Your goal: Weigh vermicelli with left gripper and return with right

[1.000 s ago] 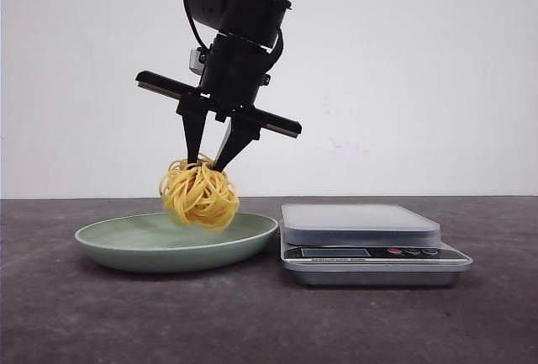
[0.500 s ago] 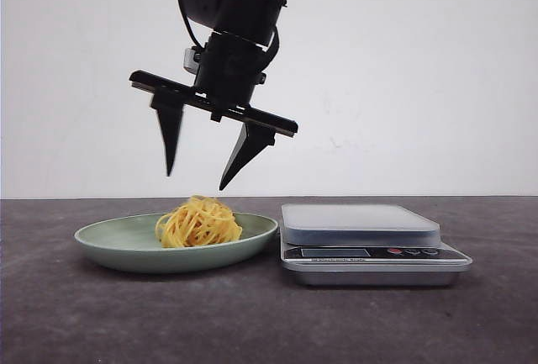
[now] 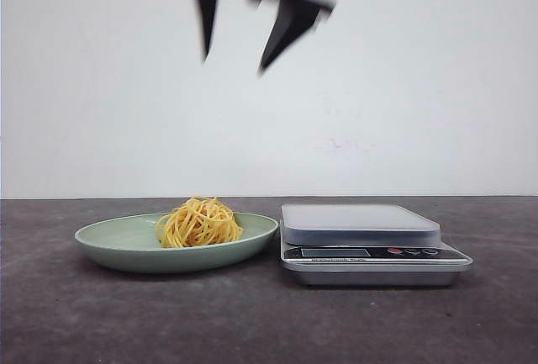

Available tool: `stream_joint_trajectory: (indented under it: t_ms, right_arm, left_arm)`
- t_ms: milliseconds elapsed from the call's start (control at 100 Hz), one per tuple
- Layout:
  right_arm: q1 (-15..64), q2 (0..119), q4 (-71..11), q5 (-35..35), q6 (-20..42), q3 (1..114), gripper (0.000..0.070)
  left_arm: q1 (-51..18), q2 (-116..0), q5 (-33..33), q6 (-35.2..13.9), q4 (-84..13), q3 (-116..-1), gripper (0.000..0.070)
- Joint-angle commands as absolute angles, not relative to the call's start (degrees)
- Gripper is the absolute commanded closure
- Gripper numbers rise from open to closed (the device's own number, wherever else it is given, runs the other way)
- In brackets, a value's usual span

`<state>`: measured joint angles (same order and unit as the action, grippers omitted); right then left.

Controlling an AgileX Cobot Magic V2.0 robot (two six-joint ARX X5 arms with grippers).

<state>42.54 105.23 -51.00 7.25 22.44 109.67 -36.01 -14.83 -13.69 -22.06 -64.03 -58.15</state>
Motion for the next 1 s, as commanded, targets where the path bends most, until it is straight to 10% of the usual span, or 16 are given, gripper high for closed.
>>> stream_joint_trajectory:
  t_ms: [0,390,990]
  right_arm:
    - [42.98,102.06,-52.69,9.76,16.58,111.11,0.0255]
    - [45.21,76.99,-68.20,22.13,4.60,111.11,0.0256]
    - [51.99,43.13,-81.08,23.03,10.11,102.30,0.0259]
  left_arm:
    - [-36.23,-14.98,-13.91,-21.47,-63.24,-58.89,0.0427]
    - [-36.23,-14.98,-13.96,-21.50,-60.75,-58.89,0.0427]
    - [-36.23,-14.98,-14.35,-21.52,-59.46,-58.87,0.0427]
